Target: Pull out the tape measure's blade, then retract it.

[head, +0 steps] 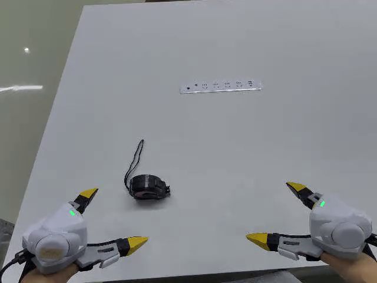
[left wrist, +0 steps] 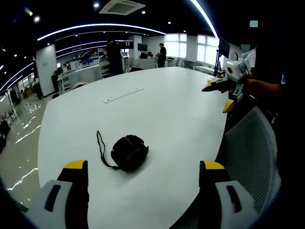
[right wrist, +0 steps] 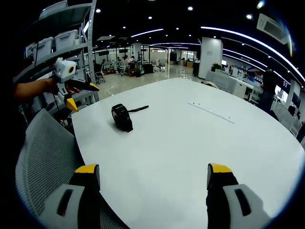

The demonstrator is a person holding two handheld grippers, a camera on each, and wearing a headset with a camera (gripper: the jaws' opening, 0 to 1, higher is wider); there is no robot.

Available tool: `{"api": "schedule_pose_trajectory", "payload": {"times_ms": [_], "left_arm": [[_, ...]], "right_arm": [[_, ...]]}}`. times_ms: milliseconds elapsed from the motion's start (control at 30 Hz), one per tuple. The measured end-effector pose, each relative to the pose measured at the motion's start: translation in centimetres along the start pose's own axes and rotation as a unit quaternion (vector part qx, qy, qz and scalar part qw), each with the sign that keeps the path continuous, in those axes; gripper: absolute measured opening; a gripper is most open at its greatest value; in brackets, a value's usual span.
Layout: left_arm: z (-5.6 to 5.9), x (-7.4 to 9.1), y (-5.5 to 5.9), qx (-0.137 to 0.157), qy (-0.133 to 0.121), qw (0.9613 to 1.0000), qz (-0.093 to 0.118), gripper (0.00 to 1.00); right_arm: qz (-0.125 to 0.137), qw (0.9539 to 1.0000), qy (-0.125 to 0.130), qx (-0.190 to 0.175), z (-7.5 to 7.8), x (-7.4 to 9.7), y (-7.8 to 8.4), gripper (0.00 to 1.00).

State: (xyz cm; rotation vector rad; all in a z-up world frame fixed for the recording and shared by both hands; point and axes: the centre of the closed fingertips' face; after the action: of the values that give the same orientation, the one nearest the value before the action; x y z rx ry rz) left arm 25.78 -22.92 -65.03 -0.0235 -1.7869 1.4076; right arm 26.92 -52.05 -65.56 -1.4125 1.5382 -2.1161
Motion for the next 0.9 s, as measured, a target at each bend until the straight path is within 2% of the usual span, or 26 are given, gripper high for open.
{"api": "schedule_pose_trajectory", "payload": {"times_ms": [433, 600, 900], "left_arm": [[-0.2, -1.2, 0.2, -0.028, 0.023, 0.9992, -0.013, 0.86], [-0.6, -1.7, 0.3, -0.041, 0.030, 0.9985, -0.021, 0.83], [-0.7, -2.7, 0.5, -0.056, 0.045, 0.9969, -0.032, 0.80]], "right_arm": [[-0.002, 0.9999, -0.013, 0.008, 0.1, -0.7, 0.0, 0.90], [-0.003, 0.9998, -0.017, 0.013, 0.2, -1.0, -0.1, 0.89], [-0.004, 0.9989, -0.034, 0.031, 0.2, -1.9, -0.3, 0.86]]}}
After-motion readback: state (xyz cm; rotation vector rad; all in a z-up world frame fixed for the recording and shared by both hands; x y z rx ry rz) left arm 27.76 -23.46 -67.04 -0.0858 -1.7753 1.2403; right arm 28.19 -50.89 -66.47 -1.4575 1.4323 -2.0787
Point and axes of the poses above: the centre of the closed fingertips' face, and the gripper's own axes: x roughly backward along the fingers, z roughly to its right, y roughly out of its underside, and after that the axes turned 1 degree about -z, right-handed
